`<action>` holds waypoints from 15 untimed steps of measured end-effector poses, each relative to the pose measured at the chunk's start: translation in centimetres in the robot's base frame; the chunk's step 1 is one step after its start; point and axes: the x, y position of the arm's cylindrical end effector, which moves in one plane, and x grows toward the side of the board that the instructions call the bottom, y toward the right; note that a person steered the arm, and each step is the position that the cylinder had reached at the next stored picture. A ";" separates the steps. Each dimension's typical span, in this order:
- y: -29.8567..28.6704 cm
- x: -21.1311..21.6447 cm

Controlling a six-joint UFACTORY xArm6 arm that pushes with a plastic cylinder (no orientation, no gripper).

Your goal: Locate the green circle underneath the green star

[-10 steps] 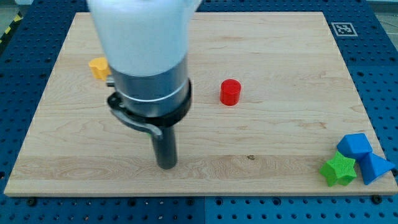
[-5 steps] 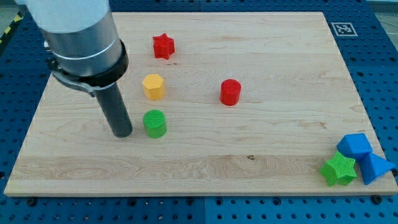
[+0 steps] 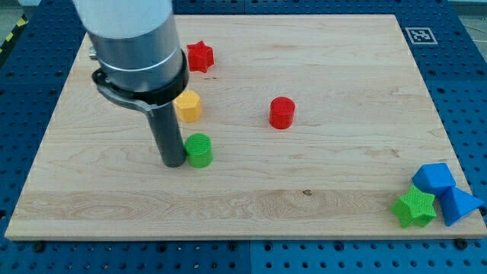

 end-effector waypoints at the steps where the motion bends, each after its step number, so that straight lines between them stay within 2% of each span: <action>1: 0.7 0.0; 6: 2.3 -1.1; 8: 2.4 -2.8; 9: 4.0 -3.1; 15: 5.6 0.7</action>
